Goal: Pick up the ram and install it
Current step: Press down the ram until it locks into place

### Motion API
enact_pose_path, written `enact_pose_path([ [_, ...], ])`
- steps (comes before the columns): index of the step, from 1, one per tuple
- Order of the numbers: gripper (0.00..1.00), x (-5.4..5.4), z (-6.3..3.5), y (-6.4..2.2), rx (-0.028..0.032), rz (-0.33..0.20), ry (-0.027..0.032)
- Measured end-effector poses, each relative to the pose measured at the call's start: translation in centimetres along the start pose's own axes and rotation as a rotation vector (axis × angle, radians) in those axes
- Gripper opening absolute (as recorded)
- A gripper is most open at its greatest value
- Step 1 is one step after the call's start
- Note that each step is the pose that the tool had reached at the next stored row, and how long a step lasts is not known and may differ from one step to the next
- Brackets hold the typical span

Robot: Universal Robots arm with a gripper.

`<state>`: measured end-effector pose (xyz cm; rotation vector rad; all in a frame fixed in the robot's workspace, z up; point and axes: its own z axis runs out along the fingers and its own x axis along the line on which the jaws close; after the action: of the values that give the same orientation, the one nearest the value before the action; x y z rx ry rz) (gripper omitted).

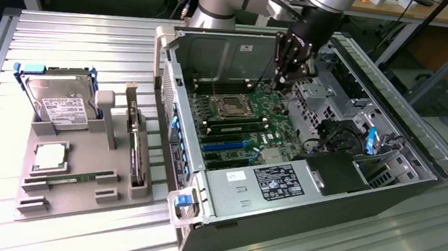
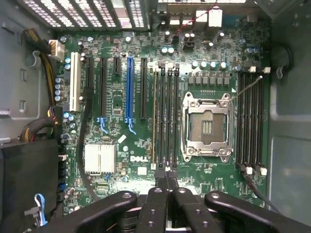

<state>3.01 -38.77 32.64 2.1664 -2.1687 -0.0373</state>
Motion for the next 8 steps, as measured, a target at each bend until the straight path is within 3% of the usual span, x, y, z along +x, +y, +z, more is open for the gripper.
enact_pose_path([
  [5,0.11,0.0,0.01,0.0,-0.0026,0.074,-0.0055],
  [8,0.11,0.0,0.01,0.0,-0.0064,0.178,-0.0128],
])
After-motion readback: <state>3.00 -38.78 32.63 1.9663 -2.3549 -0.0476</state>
